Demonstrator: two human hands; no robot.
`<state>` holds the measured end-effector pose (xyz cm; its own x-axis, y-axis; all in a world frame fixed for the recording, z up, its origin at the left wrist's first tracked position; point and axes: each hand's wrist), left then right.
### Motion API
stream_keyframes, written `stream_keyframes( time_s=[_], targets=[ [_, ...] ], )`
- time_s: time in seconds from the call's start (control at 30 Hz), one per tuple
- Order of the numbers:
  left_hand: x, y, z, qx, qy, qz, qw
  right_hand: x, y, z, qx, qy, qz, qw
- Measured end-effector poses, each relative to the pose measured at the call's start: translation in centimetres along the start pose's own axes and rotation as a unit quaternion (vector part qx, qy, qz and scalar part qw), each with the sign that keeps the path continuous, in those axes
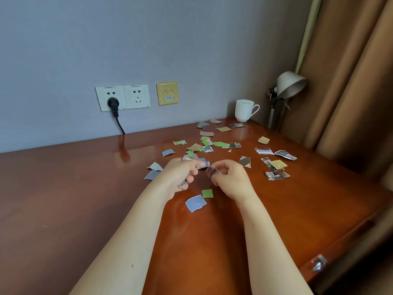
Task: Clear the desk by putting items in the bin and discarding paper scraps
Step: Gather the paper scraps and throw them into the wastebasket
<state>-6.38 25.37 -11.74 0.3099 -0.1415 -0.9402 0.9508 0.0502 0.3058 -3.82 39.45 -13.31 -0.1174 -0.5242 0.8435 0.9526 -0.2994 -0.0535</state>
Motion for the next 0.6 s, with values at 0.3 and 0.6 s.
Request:
stream_keyframes(
  time_s=[0.3,0.6],
  targets=[
    [0.7,0.7,-0.3,0.05,0.033,0.085,0.995,0.6,0.4,0.3,0.099,-0.331,-0.171,0.923],
    [-0.6,2.1,0.2,0.048,-0.275,-0.038,0.96,-0.3,0.3,-0.4,0.104,0.149,0.016,0.983]
  ],
)
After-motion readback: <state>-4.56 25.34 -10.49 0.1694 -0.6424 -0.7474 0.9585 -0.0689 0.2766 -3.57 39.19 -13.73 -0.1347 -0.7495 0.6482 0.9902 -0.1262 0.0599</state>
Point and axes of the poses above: each hand's wrist, its own y-axis away from the middle knuckle, its own z-axis out of the back of the hand, x = y × z, and after that the axes turned 7 degrees about -x, right-handed
